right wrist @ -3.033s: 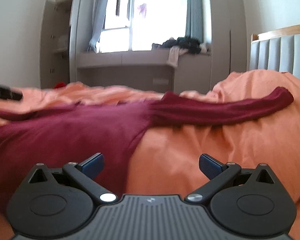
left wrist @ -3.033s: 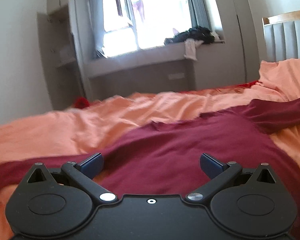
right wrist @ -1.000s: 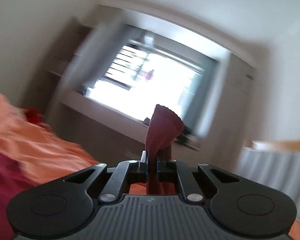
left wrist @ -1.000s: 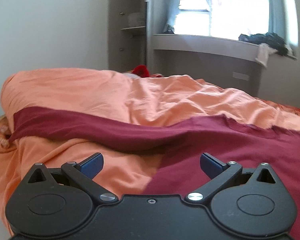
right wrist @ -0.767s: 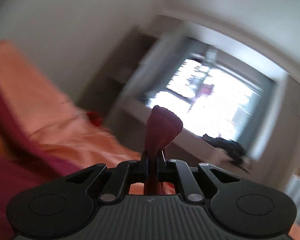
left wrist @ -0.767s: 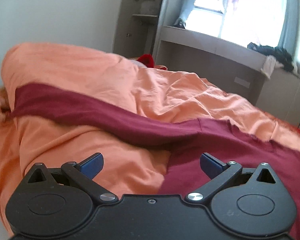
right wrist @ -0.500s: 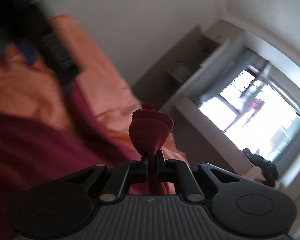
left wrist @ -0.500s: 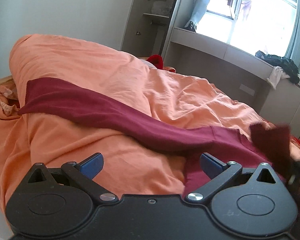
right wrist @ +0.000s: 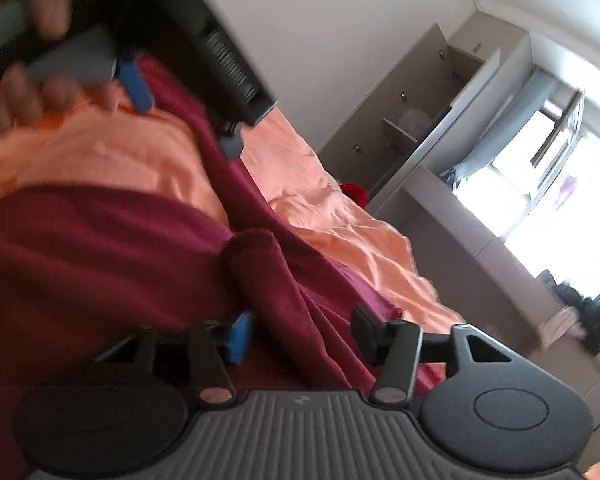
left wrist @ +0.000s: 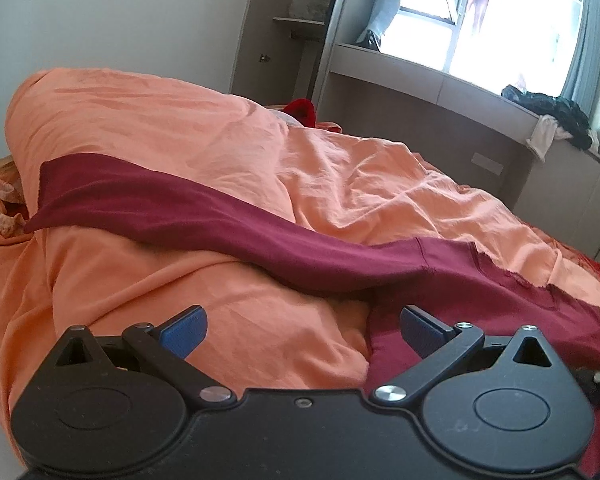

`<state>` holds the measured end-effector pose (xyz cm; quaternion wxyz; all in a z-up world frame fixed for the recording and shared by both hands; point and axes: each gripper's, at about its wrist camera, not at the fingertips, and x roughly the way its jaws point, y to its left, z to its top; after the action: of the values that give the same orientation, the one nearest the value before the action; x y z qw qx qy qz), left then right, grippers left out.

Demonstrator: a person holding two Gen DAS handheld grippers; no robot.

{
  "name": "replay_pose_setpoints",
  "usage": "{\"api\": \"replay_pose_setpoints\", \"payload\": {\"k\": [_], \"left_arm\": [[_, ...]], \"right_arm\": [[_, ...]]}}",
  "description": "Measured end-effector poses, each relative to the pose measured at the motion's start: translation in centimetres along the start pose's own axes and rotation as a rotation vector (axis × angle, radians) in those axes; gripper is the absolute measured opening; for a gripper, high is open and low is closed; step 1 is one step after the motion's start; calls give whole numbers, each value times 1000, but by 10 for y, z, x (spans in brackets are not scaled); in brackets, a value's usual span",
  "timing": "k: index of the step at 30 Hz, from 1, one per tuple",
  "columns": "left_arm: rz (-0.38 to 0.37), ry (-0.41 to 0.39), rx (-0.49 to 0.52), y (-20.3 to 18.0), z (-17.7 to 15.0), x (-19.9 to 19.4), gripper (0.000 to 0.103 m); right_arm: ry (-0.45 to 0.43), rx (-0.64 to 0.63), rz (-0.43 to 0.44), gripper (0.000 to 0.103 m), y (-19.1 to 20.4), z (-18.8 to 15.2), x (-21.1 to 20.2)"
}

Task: Fold small clothes
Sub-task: 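Carry the sleeve across the shirt body with the right gripper and release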

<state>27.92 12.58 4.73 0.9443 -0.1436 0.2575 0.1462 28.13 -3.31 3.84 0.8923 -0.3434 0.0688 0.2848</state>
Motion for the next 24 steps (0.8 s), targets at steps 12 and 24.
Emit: {"api": "replay_pose_setpoints", "payload": {"k": [12,24], "left_arm": [[-18,13,-21,-2,-1,4,103],[-148,76,44,-46,-20,18,103]], "right_arm": [[-58,-29,152,8,17,-1,-37],[-36,121,-75,71,-44,-59,-121]]}}
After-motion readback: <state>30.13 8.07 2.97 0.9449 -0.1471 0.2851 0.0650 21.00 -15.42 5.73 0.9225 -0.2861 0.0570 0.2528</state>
